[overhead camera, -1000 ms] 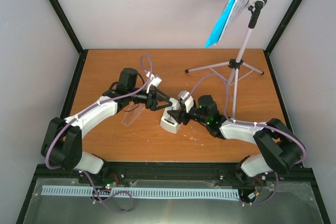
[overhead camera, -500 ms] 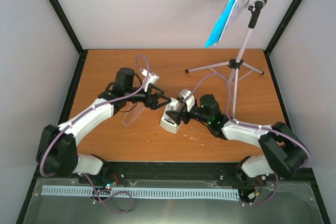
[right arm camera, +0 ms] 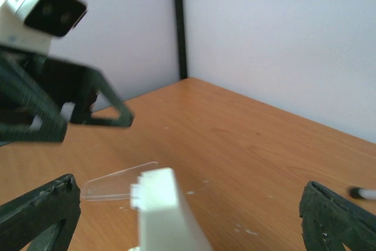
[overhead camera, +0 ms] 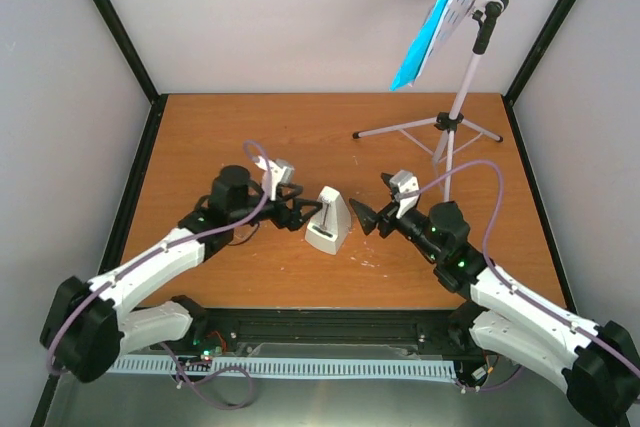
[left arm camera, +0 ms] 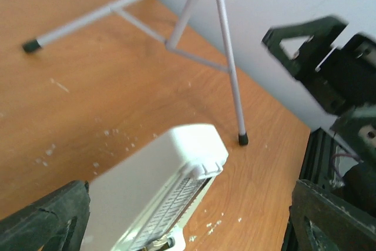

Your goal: Pack up the instrument practice props

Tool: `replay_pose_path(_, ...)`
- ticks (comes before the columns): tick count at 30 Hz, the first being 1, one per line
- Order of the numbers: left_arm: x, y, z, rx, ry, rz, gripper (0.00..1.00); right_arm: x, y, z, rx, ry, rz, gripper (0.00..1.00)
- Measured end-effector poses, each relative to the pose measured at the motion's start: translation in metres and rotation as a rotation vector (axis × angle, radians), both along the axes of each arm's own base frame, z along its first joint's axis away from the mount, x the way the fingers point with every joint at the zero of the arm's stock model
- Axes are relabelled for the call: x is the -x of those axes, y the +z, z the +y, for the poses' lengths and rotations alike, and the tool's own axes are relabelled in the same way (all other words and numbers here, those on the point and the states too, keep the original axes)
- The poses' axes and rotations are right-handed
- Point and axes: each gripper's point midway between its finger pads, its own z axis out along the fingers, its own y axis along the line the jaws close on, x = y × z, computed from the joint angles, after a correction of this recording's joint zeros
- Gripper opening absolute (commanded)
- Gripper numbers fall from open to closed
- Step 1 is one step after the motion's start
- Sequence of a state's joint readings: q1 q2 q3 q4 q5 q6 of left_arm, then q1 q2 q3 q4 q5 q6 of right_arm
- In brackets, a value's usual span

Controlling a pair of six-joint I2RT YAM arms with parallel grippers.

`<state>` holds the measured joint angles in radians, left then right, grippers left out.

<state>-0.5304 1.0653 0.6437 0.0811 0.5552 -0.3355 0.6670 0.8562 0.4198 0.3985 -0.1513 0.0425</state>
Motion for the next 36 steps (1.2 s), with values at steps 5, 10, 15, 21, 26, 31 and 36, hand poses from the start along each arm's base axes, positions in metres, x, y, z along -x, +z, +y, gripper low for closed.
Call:
replay_pose_path(5, 0.010, -0.047, -0.025, -0.125, -0.034, 0.070, 0.91, 0.000, -0.017, -0.026, -0.003, -0.112, 0.030, 1.00)
replay_pose_path(10, 0.006, -0.062, -0.027, -0.183, -0.025, 0.050, 0.93, 0.002, -0.016, -0.035, -0.017, -0.151, 0.031, 1.00)
replay_pose_path(15, -0.001, -0.060, -0.032, -0.199, -0.043, -0.004, 0.89, 0.001, -0.017, -0.037, -0.024, -0.163, 0.038, 1.00)
replay_pose_path(21, -0.011, -0.053, -0.041, -0.212, -0.064, -0.061, 0.79, 0.000, -0.021, -0.039, -0.024, -0.178, 0.047, 1.00)
replay_pose_path(26, -0.011, -0.054, -0.042, -0.223, -0.077, -0.083, 0.71, 0.001, -0.024, -0.043, -0.027, -0.191, 0.047, 1.00)
replay_pose_path(31, -0.010, -0.055, -0.043, -0.226, -0.093, -0.093, 0.65, 0.001, -0.027, -0.044, -0.025, -0.198, 0.050, 1.00)
replay_pose_path(36, -0.009, -0.054, -0.044, -0.225, -0.106, -0.101, 0.62, 0.000, -0.027, -0.045, -0.024, -0.203, 0.051, 1.00)
